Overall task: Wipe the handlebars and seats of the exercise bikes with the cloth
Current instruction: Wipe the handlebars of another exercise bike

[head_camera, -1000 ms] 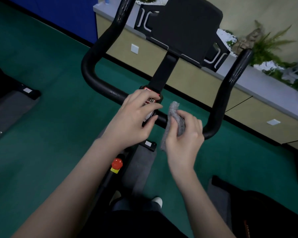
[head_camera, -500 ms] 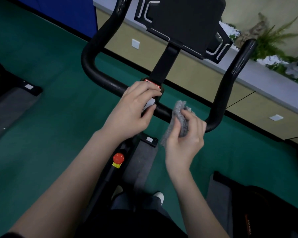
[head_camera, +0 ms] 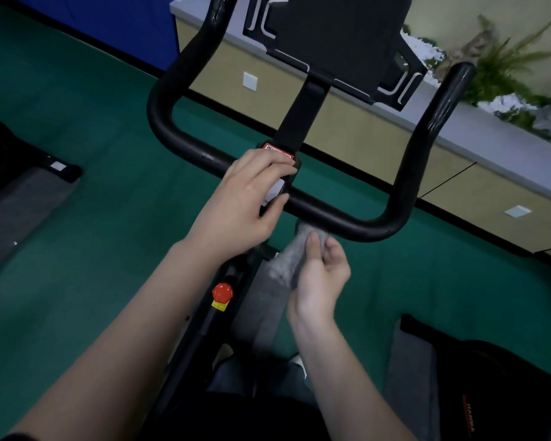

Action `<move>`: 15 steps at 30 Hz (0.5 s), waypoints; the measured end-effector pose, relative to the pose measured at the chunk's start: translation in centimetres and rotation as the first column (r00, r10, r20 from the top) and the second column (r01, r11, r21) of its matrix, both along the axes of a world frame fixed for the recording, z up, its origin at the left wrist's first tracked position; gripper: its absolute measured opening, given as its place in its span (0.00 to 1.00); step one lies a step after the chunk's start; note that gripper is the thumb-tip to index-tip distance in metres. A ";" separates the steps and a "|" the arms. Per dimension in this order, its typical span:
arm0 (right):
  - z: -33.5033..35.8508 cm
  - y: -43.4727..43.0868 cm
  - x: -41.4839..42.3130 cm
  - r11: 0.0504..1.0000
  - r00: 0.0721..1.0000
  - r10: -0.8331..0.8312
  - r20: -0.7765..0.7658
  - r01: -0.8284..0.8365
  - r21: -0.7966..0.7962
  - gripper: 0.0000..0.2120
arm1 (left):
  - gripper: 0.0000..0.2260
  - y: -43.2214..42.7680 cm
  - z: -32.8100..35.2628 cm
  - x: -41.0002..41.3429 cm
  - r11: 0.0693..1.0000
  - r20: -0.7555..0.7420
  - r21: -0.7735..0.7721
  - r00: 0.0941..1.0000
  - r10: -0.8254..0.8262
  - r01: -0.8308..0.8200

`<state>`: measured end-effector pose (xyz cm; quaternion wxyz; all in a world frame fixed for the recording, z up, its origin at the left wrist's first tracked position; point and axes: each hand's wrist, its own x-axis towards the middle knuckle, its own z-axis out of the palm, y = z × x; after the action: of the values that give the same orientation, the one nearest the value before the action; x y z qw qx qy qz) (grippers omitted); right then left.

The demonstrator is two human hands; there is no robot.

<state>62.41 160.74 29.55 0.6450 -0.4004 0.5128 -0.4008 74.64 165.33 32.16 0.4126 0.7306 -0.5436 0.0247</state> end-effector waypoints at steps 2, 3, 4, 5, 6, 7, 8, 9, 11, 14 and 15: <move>0.4 0.0 1.6 0.994 0.986 -0.038 0.163 0.020 0.111 0.06 | 0.14 0.0 0.1 0.0 1.000 0.005 0.007 1.000 0.003 -0.003; 0.5 0.1 2.2 0.990 0.976 -0.049 0.212 0.019 0.140 0.07 | 0.14 0.0 0.1 0.0 1.000 0.007 0.011 1.000 0.003 -0.003; 0.6 0.4 2.7 0.987 0.968 -0.049 0.246 0.009 0.160 0.08 | 0.14 0.0 0.1 0.0 1.000 0.010 0.013 1.000 0.001 -0.001; 0.7 0.6 3.1 0.984 0.963 -0.038 0.268 -0.009 0.175 0.09 | 0.14 0.0 0.1 0.1 1.000 0.012 0.017 1.000 -0.002 0.002; 0.8 0.8 3.4 0.982 0.960 -0.023 0.280 -0.031 0.187 0.08 | 0.14 0.0 0.1 0.1 1.000 0.013 0.019 1.000 -0.005 0.005; 0.9 0.9 3.5 0.979 0.959 -0.009 0.284 -0.049 0.196 0.08 | 0.14 0.0 0.0 0.1 1.000 0.014 0.020 1.000 -0.007 0.007; 1.0 1.0 3.5 0.977 0.958 0.002 0.285 -0.063 0.204 0.08 | 0.14 0.0 0.0 0.2 1.000 0.015 0.020 1.000 -0.009 0.009; 1.0 0.9 3.4 0.975 0.958 0.009 0.286 -0.072 0.210 0.08 | 0.14 0.0 -0.1 0.2 1.000 0.015 0.017 1.000 -0.011 0.011; 1.2 0.5 2.8 0.972 0.958 0.004 0.286 -0.070 0.224 0.07 | 0.14 0.0 -0.2 0.2 1.000 0.020 0.009 1.000 -0.013 0.013; 1.3 -0.4 1.1 0.968 0.962 -0.064 0.267 -0.005 0.251 0.08 | 0.14 0.0 -0.3 0.2 1.000 0.027 0.006 1.000 -0.008 0.008; 1.3 -0.6 0.7 0.968 0.960 -0.084 0.266 0.015 0.250 0.08 | 0.14 0.0 -0.3 0.1 1.000 0.026 0.008 1.000 -0.004 0.004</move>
<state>63.09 160.13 30.90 0.7440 -0.2452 0.4740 -0.4020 74.76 165.31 31.89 0.4026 0.7307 -0.5505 0.0315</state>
